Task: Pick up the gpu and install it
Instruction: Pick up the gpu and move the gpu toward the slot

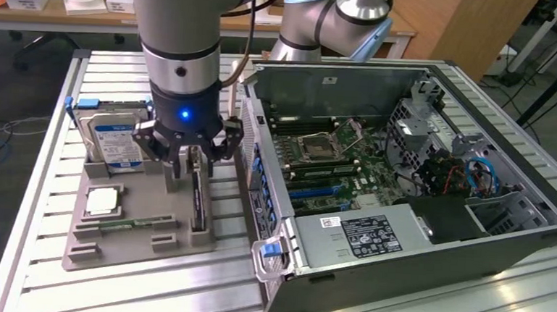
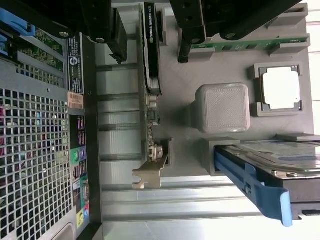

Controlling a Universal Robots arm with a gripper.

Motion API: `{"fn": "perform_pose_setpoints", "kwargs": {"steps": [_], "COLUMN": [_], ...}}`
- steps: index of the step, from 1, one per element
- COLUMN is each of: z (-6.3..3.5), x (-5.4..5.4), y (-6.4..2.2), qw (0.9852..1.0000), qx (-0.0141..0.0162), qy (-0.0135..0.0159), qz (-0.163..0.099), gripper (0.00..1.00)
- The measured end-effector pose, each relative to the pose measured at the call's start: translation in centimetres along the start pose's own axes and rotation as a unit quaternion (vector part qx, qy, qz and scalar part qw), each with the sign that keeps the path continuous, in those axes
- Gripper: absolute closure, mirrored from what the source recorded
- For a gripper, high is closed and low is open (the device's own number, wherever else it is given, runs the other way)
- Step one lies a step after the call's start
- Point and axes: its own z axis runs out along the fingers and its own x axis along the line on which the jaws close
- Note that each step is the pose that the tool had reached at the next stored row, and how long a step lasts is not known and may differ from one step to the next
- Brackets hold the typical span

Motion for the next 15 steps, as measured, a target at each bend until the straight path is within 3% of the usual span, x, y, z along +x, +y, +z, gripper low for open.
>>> {"fn": "perform_pose_setpoints", "kwargs": {"steps": [15], "z": [0.90], "x": [0.02], "y": [-0.04], "qw": [1.0000], "qx": [-0.0001], "qy": [-0.0001], "qz": [0.000], "gripper": [0.47]}}
